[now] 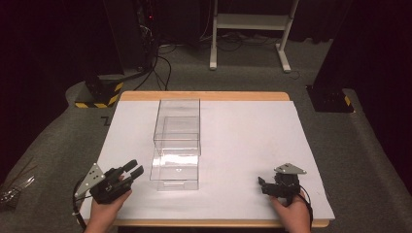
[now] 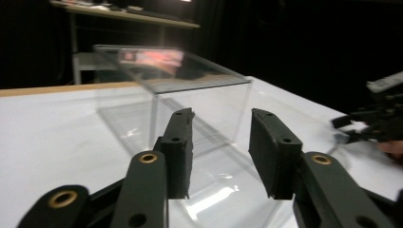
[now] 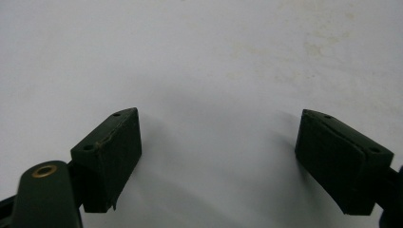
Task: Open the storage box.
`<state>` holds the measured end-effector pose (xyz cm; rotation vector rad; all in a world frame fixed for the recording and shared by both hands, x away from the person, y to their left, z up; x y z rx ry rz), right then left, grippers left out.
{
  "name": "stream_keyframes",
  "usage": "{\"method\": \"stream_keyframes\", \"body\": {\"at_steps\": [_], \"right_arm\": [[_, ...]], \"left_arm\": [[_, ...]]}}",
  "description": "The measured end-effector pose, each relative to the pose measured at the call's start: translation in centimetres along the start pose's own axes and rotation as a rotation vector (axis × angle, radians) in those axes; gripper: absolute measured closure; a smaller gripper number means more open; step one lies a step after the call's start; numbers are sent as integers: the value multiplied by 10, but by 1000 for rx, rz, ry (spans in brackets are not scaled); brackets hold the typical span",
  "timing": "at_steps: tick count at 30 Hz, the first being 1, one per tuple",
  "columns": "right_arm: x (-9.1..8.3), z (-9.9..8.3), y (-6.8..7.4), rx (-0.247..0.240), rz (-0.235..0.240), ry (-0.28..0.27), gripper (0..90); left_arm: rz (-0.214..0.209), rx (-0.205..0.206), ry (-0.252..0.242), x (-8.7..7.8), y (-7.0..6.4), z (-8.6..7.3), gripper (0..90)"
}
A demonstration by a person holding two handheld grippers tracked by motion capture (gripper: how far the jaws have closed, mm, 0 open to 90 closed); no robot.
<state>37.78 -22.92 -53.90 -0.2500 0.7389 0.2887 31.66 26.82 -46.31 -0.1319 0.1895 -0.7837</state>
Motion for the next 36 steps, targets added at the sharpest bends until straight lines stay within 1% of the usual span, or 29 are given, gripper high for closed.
{"method": "stream_keyframes", "body": {"at_steps": [3,4,5,6,7,8,9,10,12,13,16,17,18,19,21,22,24,25,26,27,29,30,31,34,36], "right_arm": [[0,0,0,1,0,1,157],[0,0,0,1,0,1,157],[0,0,0,2,0,1,157],[0,0,0,2,0,1,157],[0,0,0,2,0,1,157],[0,0,0,2,0,1,157],[0,0,0,0,0,0,157],[0,0,0,2,0,0,157],[0,0,0,2,0,1,157],[0,0,0,2,0,1,157],[0,0,0,1,0,0,157],[0,0,0,2,0,0,157],[0,0,0,2,0,0,157],[0,0,0,2,0,0,157],[0,0,0,1,0,0,157],[0,0,0,1,0,0,157],[0,0,0,1,0,0,157],[0,0,0,2,0,0,157],[0,0,0,2,0,0,157],[0,0,0,1,-1,0,157],[0,0,0,2,-1,0,157],[0,0,0,2,-1,0,157],[0,0,0,2,-1,0,157],[0,0,0,2,-1,0,157],[0,0,0,1,1,0,157]], "left_arm": [[77,11,16,-4,13,-4,546],[77,11,16,-4,13,-4,531],[115,14,27,-6,20,-7,531],[131,16,33,-8,23,-8,517],[156,4,44,-10,30,-12,503],[156,4,44,-10,30,-12,493],[167,-5,48,-11,34,-14,493],[188,-2,57,-13,38,-16,485],[216,10,81,-15,42,-20,474],[236,18,104,-15,45,-24,470],[267,29,161,-15,50,-31,447],[288,37,209,-13,53,-38,442],[288,37,209,-13,53,-38,435],[305,42,269,-9,56,-46,429],[318,36,334,-6,59,-53,420],[318,36,334,-6,59,-53,415],[336,15,401,-1,61,-57,398],[344,12,431,1,62,-59,388],[344,12,431,1,62,-59,372],[360,5,484,5,62,-62,362],[363,4,527,8,63,-65,349],[363,4,527,8,63,-65,344],[364,5,543,9,63,-66,344],[361,-4,544,9,64,-66,347],[351,-30,540,8,65,-66,348]]}}
Point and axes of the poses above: each handheld gripper's, and its own axes: x roughly forward along the jaws, z roughly out of its top, y roughly to its left, the point moved 5 cm from there along x, roughly forward along the jaws, and after that the axes turned 8 degrees about -z, right-handed, at the moved point
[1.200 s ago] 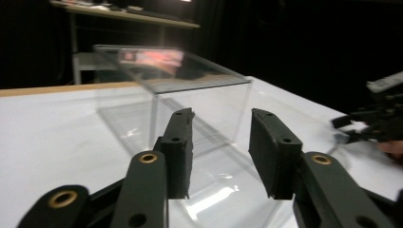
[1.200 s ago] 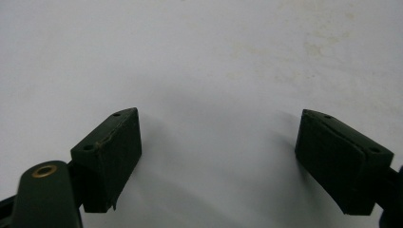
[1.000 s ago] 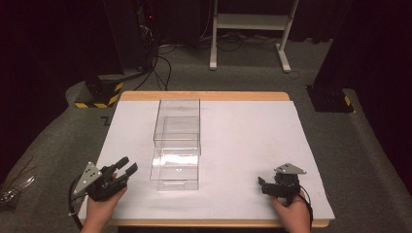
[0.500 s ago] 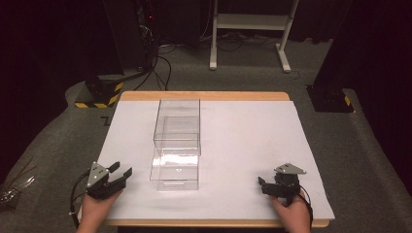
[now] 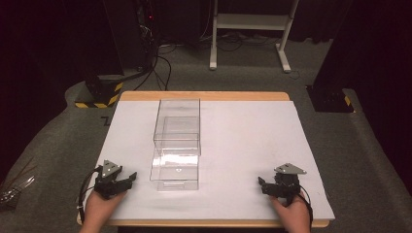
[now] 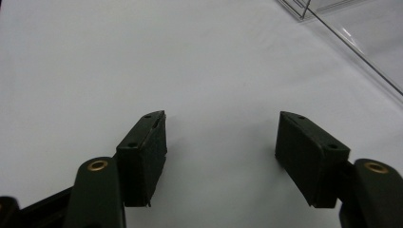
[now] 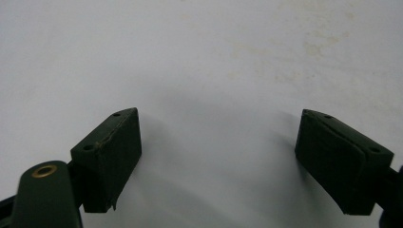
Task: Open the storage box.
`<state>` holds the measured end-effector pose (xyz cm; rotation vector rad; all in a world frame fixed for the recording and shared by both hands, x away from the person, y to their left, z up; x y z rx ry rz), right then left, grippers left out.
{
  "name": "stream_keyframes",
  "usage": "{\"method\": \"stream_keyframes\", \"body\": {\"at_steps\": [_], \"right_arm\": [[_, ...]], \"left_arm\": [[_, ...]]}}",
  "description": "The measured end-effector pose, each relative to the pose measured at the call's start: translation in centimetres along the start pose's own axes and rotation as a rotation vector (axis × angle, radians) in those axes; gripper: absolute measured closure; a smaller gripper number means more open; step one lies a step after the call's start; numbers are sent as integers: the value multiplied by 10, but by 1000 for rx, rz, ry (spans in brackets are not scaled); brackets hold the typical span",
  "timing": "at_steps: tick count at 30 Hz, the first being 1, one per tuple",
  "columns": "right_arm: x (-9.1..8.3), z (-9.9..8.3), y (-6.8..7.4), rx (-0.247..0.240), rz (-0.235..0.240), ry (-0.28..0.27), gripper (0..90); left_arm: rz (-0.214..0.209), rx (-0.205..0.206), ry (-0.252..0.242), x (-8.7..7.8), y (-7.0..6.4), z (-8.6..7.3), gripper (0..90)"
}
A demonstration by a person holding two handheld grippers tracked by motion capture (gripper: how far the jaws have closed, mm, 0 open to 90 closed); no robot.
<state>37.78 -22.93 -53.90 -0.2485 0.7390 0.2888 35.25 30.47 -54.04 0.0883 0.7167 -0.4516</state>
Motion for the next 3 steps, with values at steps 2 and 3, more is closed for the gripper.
{"method": "stream_keyframes", "body": {"at_steps": [2,3], "right_arm": [[0,0,0,0,0,0,157],[0,0,0,0,0,0,157]], "left_arm": [[3,5,1,0,0,0,342],[3,5,0,0,0,0,342]]}}
Point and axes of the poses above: each handheld gripper's, and its own axes: x roughly forward along the jaws, z roughly out of its top, y roughly to its left, the point moved 5 cm from there along x, roughly forward along the jaws, and after that the axes turned 8 degrees about -z, right-handed, at the moved point
